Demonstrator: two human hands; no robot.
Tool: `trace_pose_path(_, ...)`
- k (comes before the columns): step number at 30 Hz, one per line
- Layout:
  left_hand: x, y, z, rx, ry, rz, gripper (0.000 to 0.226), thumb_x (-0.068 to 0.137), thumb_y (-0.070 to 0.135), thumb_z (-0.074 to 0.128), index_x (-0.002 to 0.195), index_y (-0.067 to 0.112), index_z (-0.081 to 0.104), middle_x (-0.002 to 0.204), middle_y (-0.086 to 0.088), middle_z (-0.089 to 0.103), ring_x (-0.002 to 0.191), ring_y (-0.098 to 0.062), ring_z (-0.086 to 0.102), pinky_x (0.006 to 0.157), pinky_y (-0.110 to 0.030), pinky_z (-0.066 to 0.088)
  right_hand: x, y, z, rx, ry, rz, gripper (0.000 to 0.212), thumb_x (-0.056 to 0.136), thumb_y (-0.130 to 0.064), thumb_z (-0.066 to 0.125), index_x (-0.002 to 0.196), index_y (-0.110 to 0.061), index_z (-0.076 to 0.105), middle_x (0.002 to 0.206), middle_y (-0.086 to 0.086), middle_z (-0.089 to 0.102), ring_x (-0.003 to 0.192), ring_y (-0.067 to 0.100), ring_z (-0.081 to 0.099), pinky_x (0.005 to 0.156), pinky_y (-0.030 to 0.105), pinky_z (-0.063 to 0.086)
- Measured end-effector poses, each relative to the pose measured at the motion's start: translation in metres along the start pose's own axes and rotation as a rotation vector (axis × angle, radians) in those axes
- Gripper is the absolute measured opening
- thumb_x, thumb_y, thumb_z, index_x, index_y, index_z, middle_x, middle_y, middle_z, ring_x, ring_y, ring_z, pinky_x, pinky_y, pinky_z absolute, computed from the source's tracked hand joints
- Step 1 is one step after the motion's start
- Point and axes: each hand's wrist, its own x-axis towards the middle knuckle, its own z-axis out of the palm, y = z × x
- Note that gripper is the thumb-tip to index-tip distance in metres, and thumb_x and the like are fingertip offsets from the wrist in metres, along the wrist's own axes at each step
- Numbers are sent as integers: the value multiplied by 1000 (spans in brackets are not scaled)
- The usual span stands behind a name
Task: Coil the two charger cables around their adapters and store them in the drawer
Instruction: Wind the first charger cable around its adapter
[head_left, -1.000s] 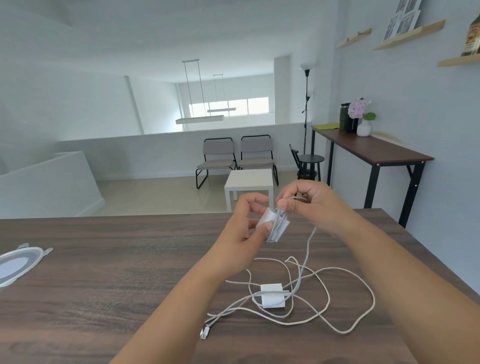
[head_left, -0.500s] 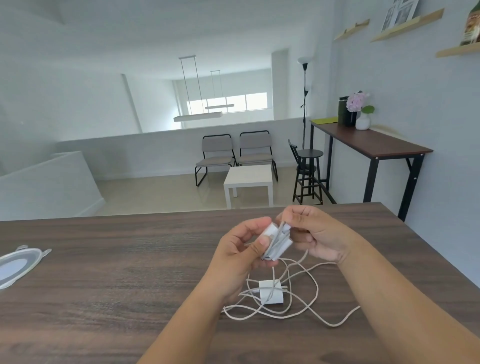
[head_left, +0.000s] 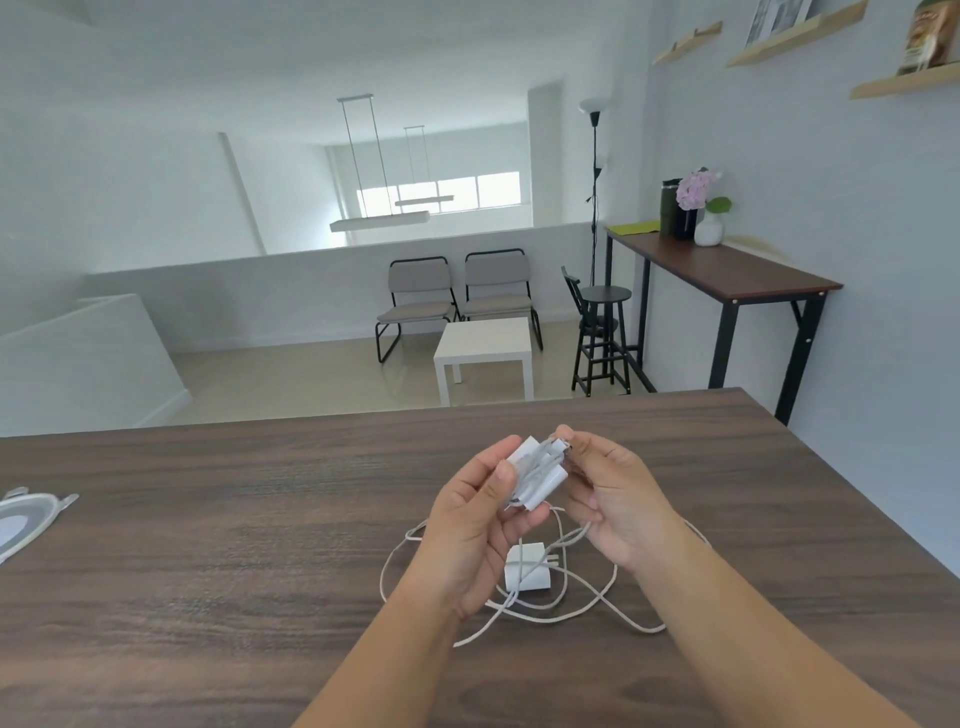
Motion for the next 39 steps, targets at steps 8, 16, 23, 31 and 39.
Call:
trace_pose_path(8,-2,0,2,-106,-98,-5,37,80,-2,64,115,9,69,123,-20,66,107,-30,68,81,-33,60,-13,22,6,-55,81,-41,22,95,-8,53,77,-12,66,53,0,41,37,7,24,33,18,18)
trace_pose_path(16,6,-4,0,-96,77,106,48,78,6,62,126,2,58,116,-15,70,101,-26,71,76,-29,60,-25,34,11,-820,124,-340,29,94,-9,55,99,-30,74,73,-17,70,66,0,62,66,15,47)
trace_pose_path(23,9,-8,-17,326,238,252,39,81,-3,71,118,10,67,92,-5,77,88,-19,71,80,-30,58,-29,17,15,-1419,-67,-366,24,88,-12,50,100,-20,68,72,0,66,64,13,53,63,25,43)
trace_pose_path(31,7,2,-28,869,169,547,38,81,7,77,110,30,69,106,3,69,98,-6,64,78,-16,52,-20,-10,21,-1662,-197,-330,21,89,-17,51,84,-14,72,57,-2,54,50,4,46,52,17,33)
trace_pose_path(39,12,19,-58,1335,68,787,37,80,6,77,114,18,70,117,12,65,109,2,60,93,-17,47,-25,-30,40,-1265,-238,-244,18,90,-13,59,93,-29,51,83,-3,65,57,5,58,60,24,50)
